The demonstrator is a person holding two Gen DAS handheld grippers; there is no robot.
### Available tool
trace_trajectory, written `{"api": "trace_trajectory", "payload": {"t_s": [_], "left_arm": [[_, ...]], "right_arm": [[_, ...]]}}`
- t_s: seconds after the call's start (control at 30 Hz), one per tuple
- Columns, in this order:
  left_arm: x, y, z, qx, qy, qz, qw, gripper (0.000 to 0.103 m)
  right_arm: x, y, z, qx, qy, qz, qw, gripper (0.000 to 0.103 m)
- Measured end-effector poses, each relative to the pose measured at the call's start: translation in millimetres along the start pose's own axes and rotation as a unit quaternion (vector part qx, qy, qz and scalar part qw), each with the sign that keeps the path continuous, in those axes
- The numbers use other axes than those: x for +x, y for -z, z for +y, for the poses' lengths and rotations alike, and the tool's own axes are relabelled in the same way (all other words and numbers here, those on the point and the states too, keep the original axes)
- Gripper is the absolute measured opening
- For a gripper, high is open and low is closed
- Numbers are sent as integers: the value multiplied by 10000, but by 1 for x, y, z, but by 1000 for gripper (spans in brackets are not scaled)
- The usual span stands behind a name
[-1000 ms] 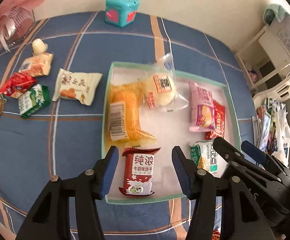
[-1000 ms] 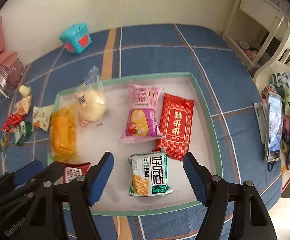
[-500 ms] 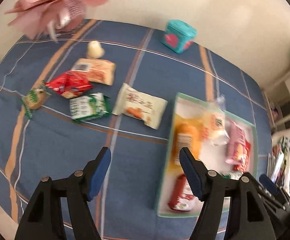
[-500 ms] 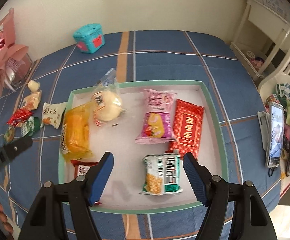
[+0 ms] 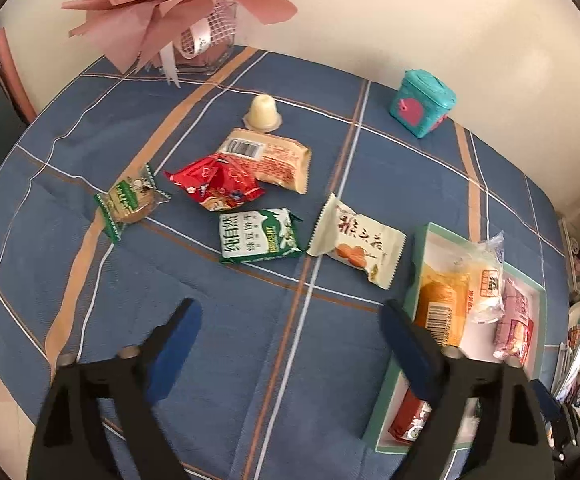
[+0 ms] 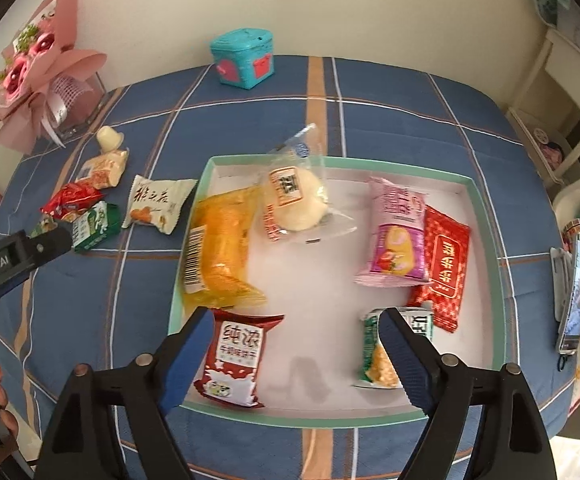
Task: Organize snacks
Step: 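Move both grippers back toward the remaining snacks on the cloth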
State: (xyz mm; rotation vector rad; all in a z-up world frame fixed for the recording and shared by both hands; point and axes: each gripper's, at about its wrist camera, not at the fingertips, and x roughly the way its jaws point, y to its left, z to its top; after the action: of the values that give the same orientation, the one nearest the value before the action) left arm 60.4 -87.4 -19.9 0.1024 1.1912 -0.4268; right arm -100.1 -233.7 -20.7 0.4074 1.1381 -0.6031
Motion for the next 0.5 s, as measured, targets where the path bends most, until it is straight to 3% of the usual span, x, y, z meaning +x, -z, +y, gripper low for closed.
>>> {"api": "trace_trajectory", "payload": {"t_s": [0.2,0.27,0.33,0.5], "left_arm": [[-3,-5,13,-106,-124,-114,9998,96],[-5,-8,20,-147,-204,-156,9996,96],[-6,-11,28,-211,-274,-193,9992,96],[-9,-17,50,-397,-395,-286,9980,96]], "right_arm": [[5,0,19,-63,-115,22,9999,88],[7,0,27,-86,-151,39,9998,99],[8,0,33,-106,-186,31,9998,103],[11,0,54,-211,-290,30,9994,103]]}}
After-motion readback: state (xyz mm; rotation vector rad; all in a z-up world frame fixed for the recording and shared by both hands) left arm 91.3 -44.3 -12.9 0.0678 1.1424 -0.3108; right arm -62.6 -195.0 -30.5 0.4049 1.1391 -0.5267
